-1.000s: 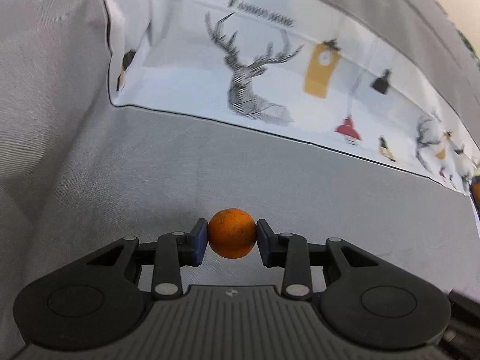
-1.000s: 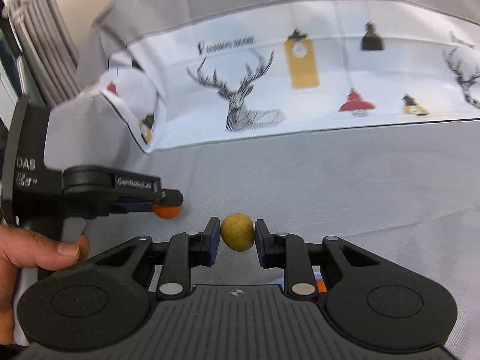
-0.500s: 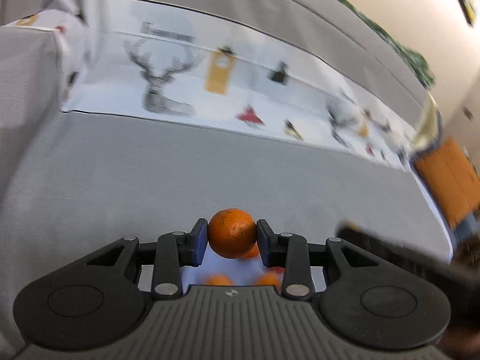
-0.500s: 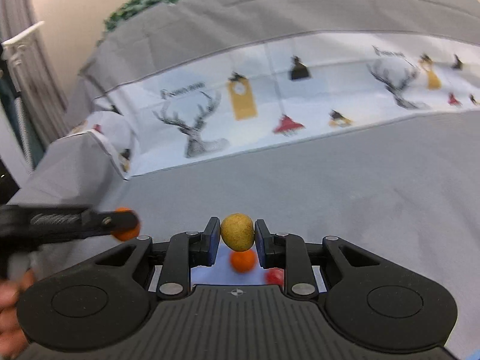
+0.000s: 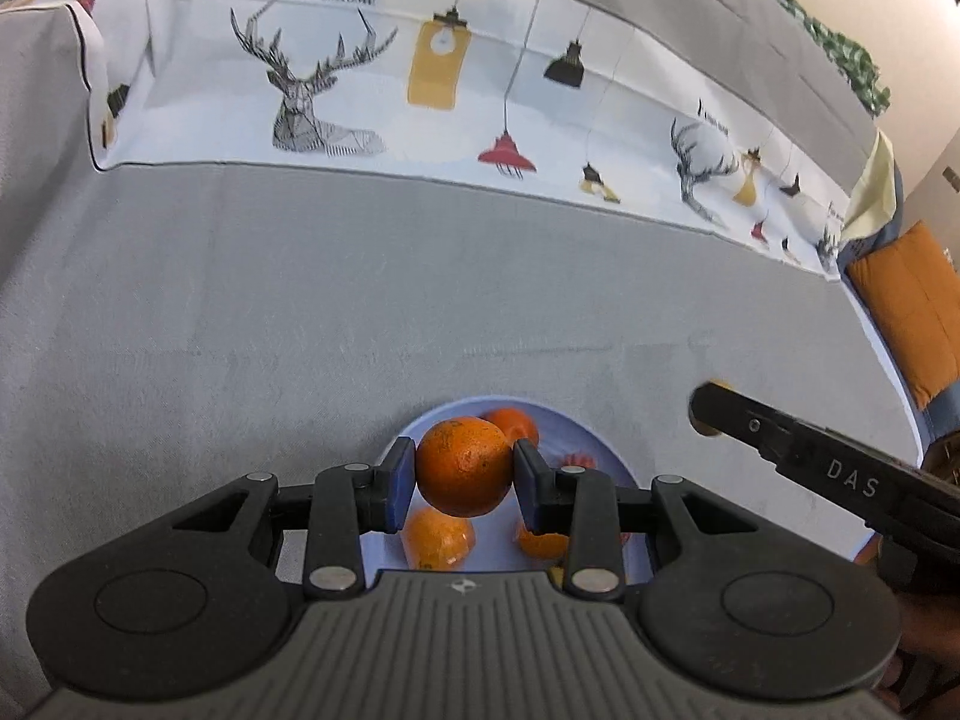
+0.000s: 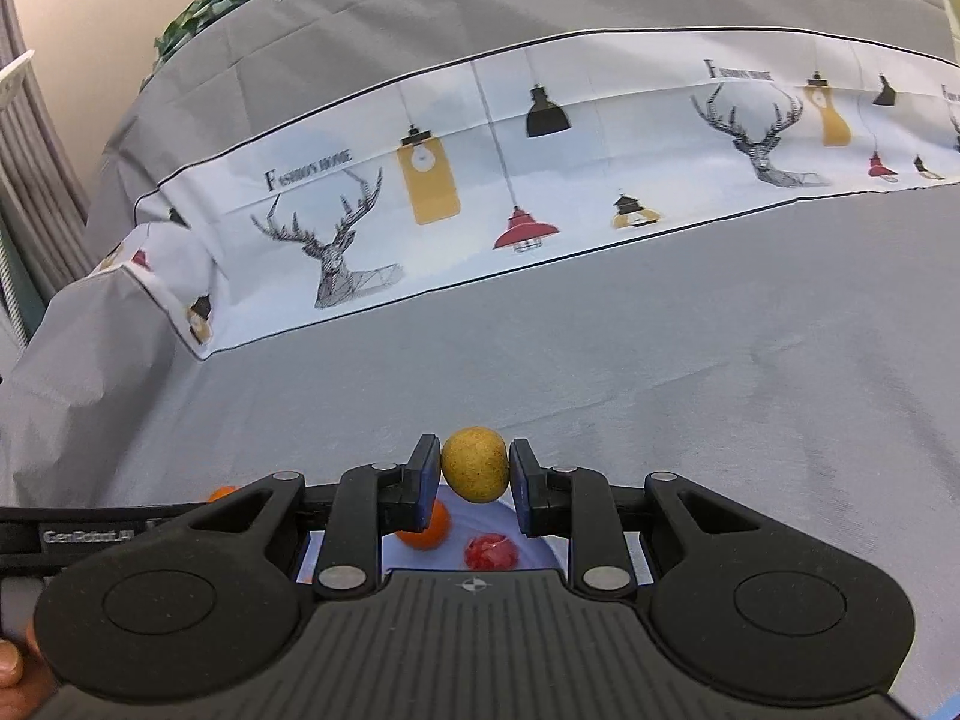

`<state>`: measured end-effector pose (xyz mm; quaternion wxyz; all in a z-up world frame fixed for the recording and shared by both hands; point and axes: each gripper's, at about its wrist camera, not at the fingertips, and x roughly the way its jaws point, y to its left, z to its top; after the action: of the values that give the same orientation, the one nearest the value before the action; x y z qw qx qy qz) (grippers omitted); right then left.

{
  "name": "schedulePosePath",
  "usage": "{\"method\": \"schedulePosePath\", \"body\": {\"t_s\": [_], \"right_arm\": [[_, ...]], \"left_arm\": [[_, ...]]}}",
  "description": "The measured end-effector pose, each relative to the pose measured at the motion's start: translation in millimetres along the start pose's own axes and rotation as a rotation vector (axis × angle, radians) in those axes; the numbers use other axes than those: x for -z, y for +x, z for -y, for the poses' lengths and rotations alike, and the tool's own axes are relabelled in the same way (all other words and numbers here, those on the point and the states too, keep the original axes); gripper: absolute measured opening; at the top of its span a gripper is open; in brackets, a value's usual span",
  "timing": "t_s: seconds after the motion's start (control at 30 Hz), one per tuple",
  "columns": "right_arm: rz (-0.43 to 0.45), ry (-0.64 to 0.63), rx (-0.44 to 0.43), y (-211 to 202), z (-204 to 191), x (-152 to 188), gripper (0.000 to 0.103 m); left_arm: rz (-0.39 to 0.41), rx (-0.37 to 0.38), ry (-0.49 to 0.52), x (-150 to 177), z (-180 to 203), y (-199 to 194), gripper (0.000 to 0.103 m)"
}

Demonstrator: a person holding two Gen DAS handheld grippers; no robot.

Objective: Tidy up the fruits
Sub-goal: 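Carry the orange with the left tool over the plate while the right tool carries the yellow fruit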

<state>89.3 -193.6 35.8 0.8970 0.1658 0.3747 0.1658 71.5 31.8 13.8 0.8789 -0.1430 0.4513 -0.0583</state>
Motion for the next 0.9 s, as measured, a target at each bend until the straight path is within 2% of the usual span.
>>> {"method": "schedulePosePath", "body": {"t_s": [0.17, 0.3, 0.9], "right_arm": [[-0.017, -0.035, -0.018, 3.2, -10.3, 2.2, 0.026], [-0.043, -0.056, -0.035, 7.4, -16.9, 5.1, 0.026], [-0.068, -0.11, -0.053, 14.3, -27.6, 8.6, 0.026]], "left_arm": [[-0.051, 0.029, 0.058, 6.8, 9.6, 8.0, 0.039], [-0.084, 0.015, 0.103, 13.4, 16.1, 14.1, 0.039], [-0.106, 0.01, 0.119, 18.1, 19.1, 16.7, 0.039]]}}
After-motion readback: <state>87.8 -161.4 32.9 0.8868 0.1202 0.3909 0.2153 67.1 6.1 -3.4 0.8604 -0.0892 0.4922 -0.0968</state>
